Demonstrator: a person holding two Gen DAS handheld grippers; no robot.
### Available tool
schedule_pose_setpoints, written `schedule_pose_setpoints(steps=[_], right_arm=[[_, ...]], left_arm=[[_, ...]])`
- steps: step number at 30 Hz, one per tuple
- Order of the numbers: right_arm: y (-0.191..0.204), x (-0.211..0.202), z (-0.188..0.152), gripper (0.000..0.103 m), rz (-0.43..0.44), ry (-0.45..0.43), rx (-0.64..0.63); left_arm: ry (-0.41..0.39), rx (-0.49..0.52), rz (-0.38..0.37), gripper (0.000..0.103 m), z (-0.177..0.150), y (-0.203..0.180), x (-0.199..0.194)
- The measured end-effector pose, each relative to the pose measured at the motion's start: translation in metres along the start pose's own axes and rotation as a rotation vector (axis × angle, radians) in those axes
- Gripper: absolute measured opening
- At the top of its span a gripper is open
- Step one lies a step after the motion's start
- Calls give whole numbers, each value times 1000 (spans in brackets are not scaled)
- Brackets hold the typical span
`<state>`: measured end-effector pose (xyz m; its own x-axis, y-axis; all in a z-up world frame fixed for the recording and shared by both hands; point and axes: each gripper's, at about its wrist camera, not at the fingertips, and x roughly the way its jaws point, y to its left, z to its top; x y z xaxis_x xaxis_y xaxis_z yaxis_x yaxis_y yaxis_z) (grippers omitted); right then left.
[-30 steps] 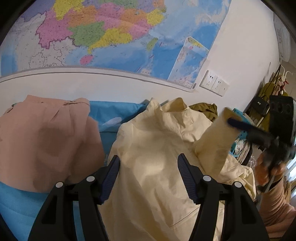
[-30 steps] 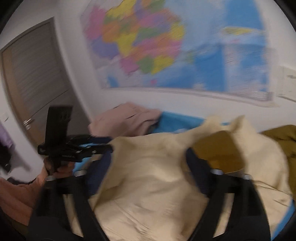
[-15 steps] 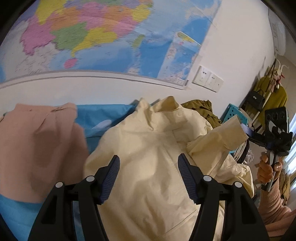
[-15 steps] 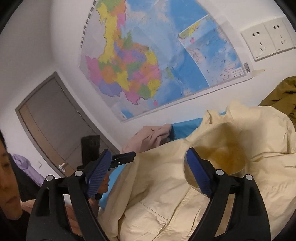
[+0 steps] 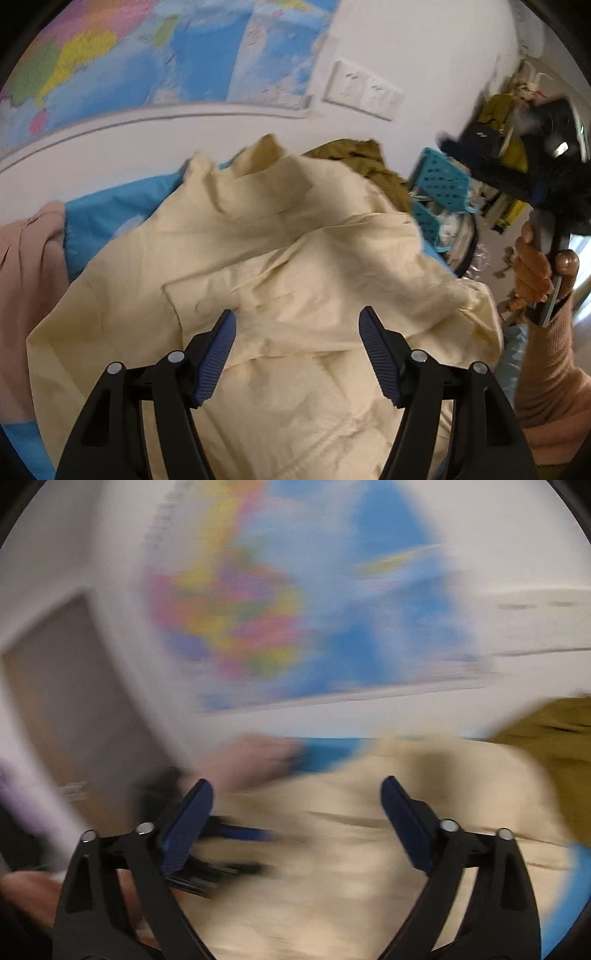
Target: Fold large clothes
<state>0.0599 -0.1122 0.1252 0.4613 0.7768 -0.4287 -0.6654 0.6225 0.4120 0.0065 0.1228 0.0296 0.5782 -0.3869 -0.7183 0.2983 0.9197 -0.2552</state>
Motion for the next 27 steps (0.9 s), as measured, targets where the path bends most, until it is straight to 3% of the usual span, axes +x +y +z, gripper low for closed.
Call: schedule_pose_setpoints(steps=[4, 5, 7, 8, 10, 12, 14, 17, 19, 20, 22, 23, 24, 27], right_arm=[[-104, -7, -39, 96, -440, 130, 159], [-132, -9, -53, 97, -489, 170, 233], [-169, -7, -76, 97, -525, 220, 333], [-180, -2, -86, 97, -481, 245, 373], [-190, 6, -97, 88, -386, 268, 408], [-193, 11, -101, 33, -377, 282, 380], [-201, 4, -98, 14, -329, 252, 402], [-210, -26, -84, 9, -416, 155, 382], [-226, -33, -85, 9, -409, 144, 439], [-228, -27, -88, 13, -407, 182, 430], [-227, -17, -94, 45, -463, 245, 397], [-224, -15, -93, 78, -493, 258, 374], [-212, -16, -91, 85, -526, 237, 337], [-177, -32, -81, 87, -612, 132, 252]], left_arm=[[35, -35, 64, 66, -5, 20, 8], [52, -48, 93, 66, -6, 26, 13], [81, -74, 105, 66, -5, 36, 21], [102, -90, 109, 66, -4, 41, 27], [127, -106, 122, 66, -4, 44, 35], [129, -111, 115, 66, -5, 45, 33], [104, -108, 108, 66, -5, 45, 21], [19, -112, 128, 67, -11, 54, -20], [-11, -126, 182, 68, -18, 64, -43], [-18, -133, 206, 68, -22, 68, -51], [-17, -170, 254, 68, -34, 81, -68], [-13, -181, 266, 68, -38, 84, -72], [-6, -195, 296, 68, -47, 89, -78], [3, -224, 315, 68, -62, 95, -91]])
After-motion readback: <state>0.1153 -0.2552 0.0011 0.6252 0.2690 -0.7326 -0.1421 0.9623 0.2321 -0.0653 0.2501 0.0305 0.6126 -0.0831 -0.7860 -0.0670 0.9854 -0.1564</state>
